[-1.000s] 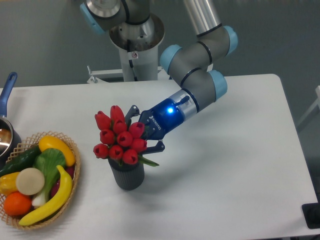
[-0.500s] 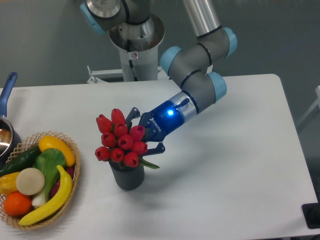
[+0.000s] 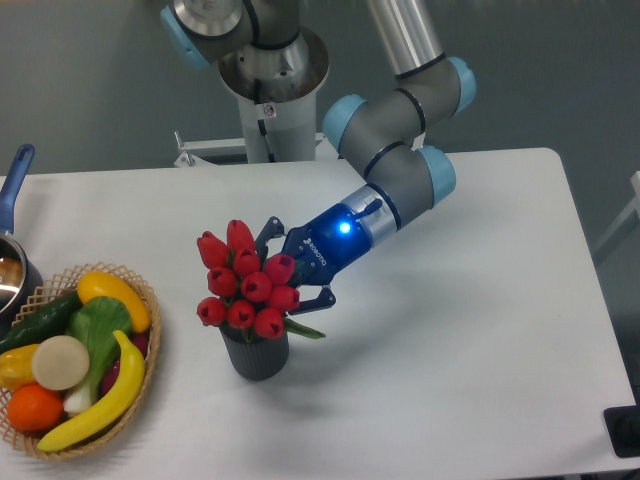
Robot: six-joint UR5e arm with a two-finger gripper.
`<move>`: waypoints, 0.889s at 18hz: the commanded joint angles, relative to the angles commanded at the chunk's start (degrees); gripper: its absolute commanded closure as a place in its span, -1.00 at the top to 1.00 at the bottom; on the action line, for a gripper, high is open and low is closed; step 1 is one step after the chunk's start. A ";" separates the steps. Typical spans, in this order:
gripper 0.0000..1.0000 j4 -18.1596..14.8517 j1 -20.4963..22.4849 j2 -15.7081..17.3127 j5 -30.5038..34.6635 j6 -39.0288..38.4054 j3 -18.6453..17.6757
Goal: Insert the flowers into the vase
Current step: 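Push the tulips further down into the vase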
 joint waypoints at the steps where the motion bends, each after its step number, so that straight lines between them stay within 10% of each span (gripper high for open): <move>1: -0.01 0.00 0.00 0.00 0.00 0.00 0.00; 16: 0.51 0.09 0.53 0.09 0.00 0.62 -0.97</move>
